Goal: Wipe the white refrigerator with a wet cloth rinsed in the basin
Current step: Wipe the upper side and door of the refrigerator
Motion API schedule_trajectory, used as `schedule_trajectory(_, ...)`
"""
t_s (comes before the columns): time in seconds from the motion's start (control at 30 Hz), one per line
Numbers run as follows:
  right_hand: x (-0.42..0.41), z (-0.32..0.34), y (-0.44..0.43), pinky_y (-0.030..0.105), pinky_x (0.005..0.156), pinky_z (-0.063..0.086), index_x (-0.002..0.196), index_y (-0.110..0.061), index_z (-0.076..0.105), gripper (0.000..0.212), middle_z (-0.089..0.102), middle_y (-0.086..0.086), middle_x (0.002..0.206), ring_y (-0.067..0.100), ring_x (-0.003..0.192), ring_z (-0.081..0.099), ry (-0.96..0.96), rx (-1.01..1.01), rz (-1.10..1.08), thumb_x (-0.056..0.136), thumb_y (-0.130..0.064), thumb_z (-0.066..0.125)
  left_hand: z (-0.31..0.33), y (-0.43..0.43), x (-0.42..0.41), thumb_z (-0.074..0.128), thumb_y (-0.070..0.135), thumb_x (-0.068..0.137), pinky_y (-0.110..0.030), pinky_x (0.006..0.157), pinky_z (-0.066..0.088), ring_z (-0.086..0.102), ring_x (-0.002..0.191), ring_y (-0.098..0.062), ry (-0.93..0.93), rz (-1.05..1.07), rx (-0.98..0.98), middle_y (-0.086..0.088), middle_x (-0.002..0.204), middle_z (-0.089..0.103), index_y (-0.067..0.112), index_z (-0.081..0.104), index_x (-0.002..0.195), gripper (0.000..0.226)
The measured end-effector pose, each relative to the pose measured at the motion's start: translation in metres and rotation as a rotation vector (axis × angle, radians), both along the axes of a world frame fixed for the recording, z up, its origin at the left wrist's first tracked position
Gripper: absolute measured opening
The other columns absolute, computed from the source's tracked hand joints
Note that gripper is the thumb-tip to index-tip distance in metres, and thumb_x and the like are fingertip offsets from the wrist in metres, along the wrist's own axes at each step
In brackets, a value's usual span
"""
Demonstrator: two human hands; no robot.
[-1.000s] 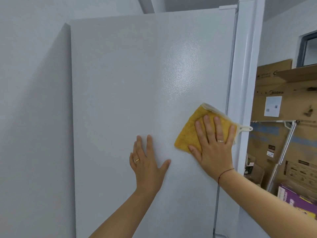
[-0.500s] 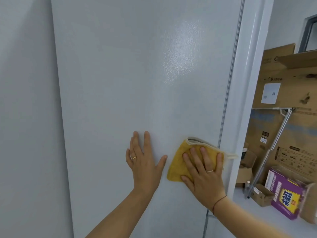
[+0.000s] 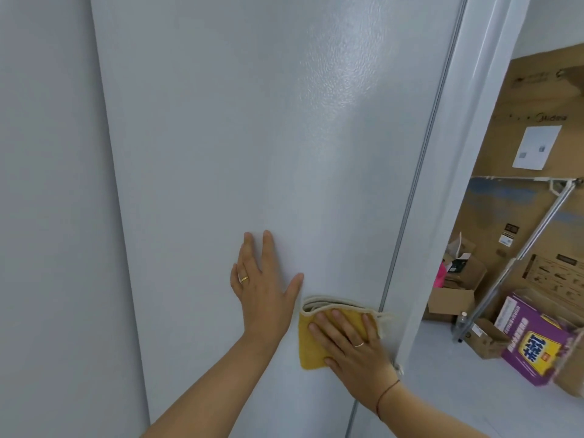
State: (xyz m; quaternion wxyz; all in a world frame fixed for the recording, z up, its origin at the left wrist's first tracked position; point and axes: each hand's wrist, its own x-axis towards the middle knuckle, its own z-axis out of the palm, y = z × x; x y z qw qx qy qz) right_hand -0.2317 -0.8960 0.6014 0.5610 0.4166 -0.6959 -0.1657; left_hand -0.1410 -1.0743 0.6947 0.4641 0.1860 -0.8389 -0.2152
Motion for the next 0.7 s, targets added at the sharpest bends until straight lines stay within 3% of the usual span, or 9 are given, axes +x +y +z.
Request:
schedule_trajectory(0.17,-0.003,0.019,0.01,0.053,0.119,0.003,0.144,-0.025,0.04,0.054,0.035,-0.007,0.152,0.019,0.14,0.029,0.001,0.141,0.052,0.091,-0.033,0.043,-0.018,0.019,0.006,0.054,0.053,0.09,-0.043,0.116,0.008,0.005,0.146,-0.022,-0.031,0.019,0.102,-0.01,0.16,0.001,0.031,-0.001,0.152,0.085)
schedule_trajectory(0.33,-0.005,0.108,-0.004,0.055,0.117,0.002,0.148,-0.023,0.032,0.077,0.029,-0.003,0.155,0.021,0.144,0.02,-0.022,0.083,0.106,0.081,-0.05,0.058,-0.006,0.036,0.018,0.018,0.066,0.088,-0.041,0.116,0.006,0.011,0.146,-0.021,0.046,0.077,0.206,-0.006,0.161,0.004,0.028,0.008,0.153,0.076)
schedule_trajectory(0.47,0.002,0.195,-0.038,0.056,0.116,-0.004,0.151,-0.021,0.026,0.081,0.021,0.0,0.158,0.024,0.146,0.013,-0.03,-0.098,0.163,0.082,-0.053,0.055,-0.009,0.038,0.039,0.05,0.039,0.096,-0.044,0.113,0.018,0.023,0.141,-0.026,0.05,0.161,0.211,-0.01,0.159,0.014,0.017,0.023,0.151,0.065)
schedule_trajectory(0.57,0.006,0.243,-0.071,0.054,0.113,-0.015,0.151,-0.019,0.023,0.081,0.017,0.002,0.16,0.026,0.146,0.007,-0.06,-0.169,0.156,0.084,-0.052,0.055,-0.018,0.026,0.055,0.062,0.015,0.091,-0.036,0.097,0.036,0.047,0.118,-0.028,0.062,0.214,0.23,-0.011,0.134,0.043,0.009,0.046,0.136,0.048)
schedule_trajectory(0.63,0.011,0.252,-0.092,0.054,0.112,-0.019,0.151,-0.018,0.022,0.081,0.015,0.004,0.16,0.027,0.146,0.004,-0.072,-0.184,0.143,0.085,-0.052,0.053,-0.022,0.014,0.068,0.057,0.008,0.093,-0.029,0.086,0.044,0.055,0.1,-0.024,0.093,0.219,0.283,-0.005,0.111,0.053,0.01,0.057,0.117,0.025)
schedule_trajectory(0.7,0.015,0.247,-0.106,0.055,0.111,-0.02,0.152,-0.018,0.02,0.079,0.012,0.004,0.16,0.028,0.146,0.003,-0.075,-0.195,0.124,0.087,-0.052,0.05,-0.026,0.001,0.077,0.05,0.004,0.095,-0.023,0.069,0.042,0.055,0.082,-0.02,0.104,0.213,0.363,0.001,0.092,0.056,0.014,0.058,0.095,0.013)
